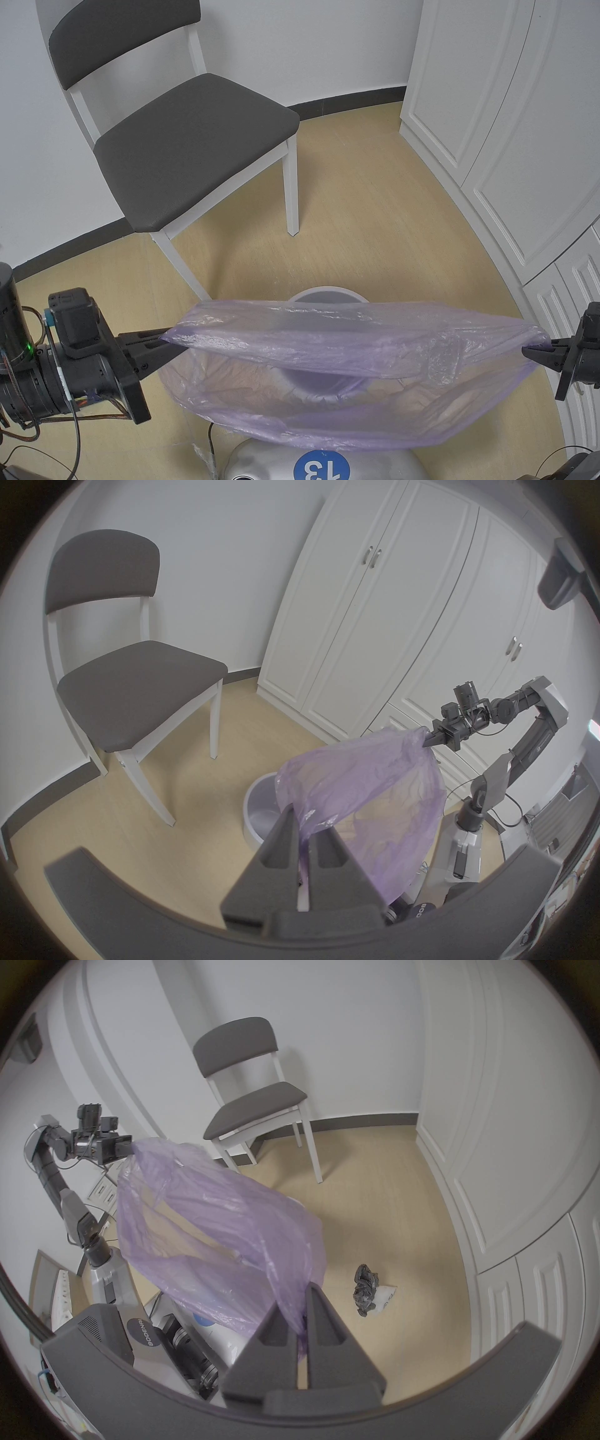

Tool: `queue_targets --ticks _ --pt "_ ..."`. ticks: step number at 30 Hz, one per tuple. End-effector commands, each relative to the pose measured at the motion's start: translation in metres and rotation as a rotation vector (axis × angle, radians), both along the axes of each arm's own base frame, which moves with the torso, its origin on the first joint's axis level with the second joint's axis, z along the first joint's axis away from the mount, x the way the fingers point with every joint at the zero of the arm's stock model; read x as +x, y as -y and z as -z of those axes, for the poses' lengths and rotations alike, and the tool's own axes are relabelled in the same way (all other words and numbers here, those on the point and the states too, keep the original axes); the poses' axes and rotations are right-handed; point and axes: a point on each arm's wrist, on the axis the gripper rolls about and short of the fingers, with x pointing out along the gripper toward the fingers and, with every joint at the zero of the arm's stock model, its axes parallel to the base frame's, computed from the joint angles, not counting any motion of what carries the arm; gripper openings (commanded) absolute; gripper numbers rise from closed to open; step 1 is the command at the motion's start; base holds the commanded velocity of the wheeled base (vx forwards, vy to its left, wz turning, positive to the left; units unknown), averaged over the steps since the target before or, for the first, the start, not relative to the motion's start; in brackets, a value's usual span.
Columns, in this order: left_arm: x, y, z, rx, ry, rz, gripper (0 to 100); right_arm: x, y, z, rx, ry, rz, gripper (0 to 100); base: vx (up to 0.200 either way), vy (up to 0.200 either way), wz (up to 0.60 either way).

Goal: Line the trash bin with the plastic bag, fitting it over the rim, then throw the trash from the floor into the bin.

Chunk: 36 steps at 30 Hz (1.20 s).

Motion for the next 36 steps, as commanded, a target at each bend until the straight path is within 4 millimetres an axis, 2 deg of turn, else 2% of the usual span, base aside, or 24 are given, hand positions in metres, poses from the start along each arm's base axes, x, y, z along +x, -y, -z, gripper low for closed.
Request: queue_targets --ticks 1,5,12,14,18,21,24,28,31,36 --pt "0.005 0.006 -0.004 -0.001 0.005 0.022 0 -0.002 -0.005 -0.011 -0.019 0.068 -0.056 0 0.000 0.000 0.00" --pt "0.025 0.027 -0.014 0.006 0.008 0.051 0 0.019 -0.013 -0.020 -0.067 0.081 -0.124 0 0.000 0.000 0.00" --pt "0.061 0.079 -0.020 -0.023 0.048 0.123 0 0.075 -0.042 -0.033 -0.087 0.052 -0.232 0 0.000 0.000 0.00" --pt "0.065 0.087 -0.019 -0.032 0.061 0.136 0 0.082 -0.049 -0.033 -0.088 0.045 -0.254 0 0.000 0.000 0.00" --pt "0.072 0.109 -0.014 -0.065 0.088 0.174 0 0.110 -0.077 -0.028 -0.082 0.041 -0.330 0 0.000 0.000 0.00" --pt "0.067 0.115 -0.010 -0.074 0.099 0.160 0 0.123 -0.094 -0.022 -0.069 0.038 -0.368 0 0.000 0.000 0.00" --pt "0.063 0.117 -0.007 -0.082 0.098 0.155 0 0.126 -0.103 -0.017 -0.035 0.011 -0.376 0 0.000 0.000 0.00" --pt "0.063 0.117 -0.009 -0.110 0.086 0.153 0 0.122 -0.106 -0.019 0.019 -0.023 -0.369 0 0.000 0.000 0.00" --pt "0.064 0.116 -0.004 -0.154 0.038 0.113 0 0.104 -0.105 -0.015 0.138 -0.126 -0.357 0 0.000 0.000 0.00" --pt "0.069 0.118 0.004 -0.225 0.000 0.080 0 0.097 -0.105 -0.001 0.200 -0.116 -0.357 0 0.000 0.000 0.00"
